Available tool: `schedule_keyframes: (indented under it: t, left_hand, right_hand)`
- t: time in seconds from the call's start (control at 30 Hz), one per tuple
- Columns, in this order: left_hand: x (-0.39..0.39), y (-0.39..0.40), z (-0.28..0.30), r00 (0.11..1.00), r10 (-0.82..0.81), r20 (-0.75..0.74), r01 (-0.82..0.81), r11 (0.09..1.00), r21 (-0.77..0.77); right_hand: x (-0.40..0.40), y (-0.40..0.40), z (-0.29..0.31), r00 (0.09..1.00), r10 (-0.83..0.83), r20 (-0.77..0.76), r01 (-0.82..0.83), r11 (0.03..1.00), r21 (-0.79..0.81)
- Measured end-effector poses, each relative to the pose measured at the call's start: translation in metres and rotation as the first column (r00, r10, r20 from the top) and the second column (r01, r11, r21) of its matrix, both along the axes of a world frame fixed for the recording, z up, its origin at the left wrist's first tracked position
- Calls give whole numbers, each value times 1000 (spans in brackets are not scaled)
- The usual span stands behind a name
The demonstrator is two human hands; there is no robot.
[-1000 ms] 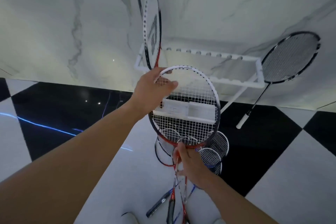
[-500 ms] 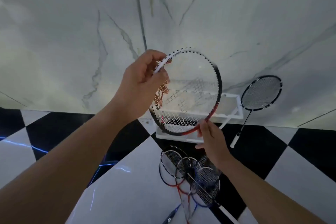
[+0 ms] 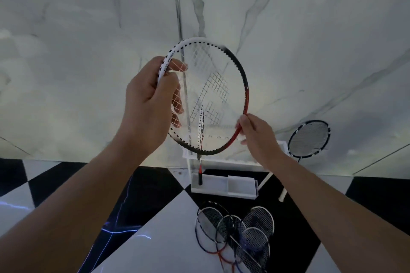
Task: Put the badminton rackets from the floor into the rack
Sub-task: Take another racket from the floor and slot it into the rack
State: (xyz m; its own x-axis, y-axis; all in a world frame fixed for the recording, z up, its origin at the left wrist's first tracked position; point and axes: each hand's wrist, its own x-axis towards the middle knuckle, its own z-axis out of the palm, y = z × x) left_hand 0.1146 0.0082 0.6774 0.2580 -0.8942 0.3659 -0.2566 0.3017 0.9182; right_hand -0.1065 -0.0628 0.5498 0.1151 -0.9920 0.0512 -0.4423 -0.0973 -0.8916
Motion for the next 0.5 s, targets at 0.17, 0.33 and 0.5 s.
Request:
schedule_keyframes:
  t: [0.17, 0.33, 0.5]
  left_hand:
    - [-20, -17, 2, 987, 111, 119, -112, 994, 2]
    - [-55, -46, -25, 922, 192, 336, -214, 976, 29]
    - [-75, -86, -80, 860, 107, 499, -246, 943, 223]
  right_hand:
    - [19, -37, 6, 995, 86, -46, -73, 969, 234]
    - [18, -59, 10, 992, 120, 49, -127, 818, 561]
    - [10, -79, 5, 883, 27, 468, -351, 700, 622]
